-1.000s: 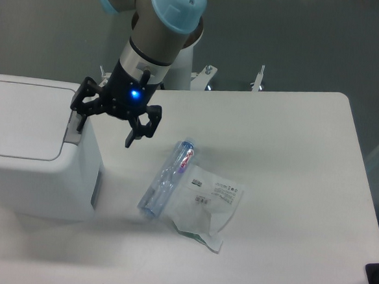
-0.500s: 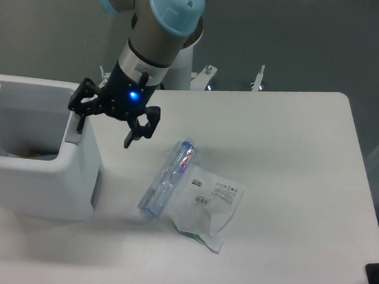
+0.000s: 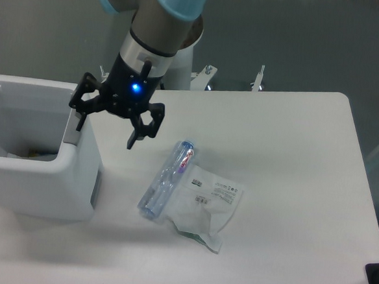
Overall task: Open the trash can
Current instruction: 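Lift the gripper and withdraw it away from the open trash can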
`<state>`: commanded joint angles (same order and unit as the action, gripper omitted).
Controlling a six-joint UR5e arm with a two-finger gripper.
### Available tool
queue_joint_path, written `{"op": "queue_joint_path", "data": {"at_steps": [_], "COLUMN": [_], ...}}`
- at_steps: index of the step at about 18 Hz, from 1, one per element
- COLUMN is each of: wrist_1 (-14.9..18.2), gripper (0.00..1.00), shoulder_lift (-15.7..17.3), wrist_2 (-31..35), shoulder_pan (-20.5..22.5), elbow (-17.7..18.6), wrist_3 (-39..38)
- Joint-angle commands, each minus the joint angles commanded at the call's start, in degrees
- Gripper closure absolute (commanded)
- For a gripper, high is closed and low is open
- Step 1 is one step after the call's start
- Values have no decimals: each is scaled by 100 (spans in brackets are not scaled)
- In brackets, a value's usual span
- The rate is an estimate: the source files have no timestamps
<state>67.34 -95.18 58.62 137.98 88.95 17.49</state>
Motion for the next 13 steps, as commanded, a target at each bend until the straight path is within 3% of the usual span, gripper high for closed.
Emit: {"op": "queue_joint_path", "data": {"at_steps": [4,7,10,13], "wrist_1": [-98,-98,-98,-133], "gripper": [0,0,0,0], "shoulder_lift": [-114,-132,-123,-324], "wrist_2": [9,122,691,1396], "shoulder_pan": [326,825,1064,1169], "elbow": [-9,0,17,0], "wrist_3": [341,859,1482,2345]}}
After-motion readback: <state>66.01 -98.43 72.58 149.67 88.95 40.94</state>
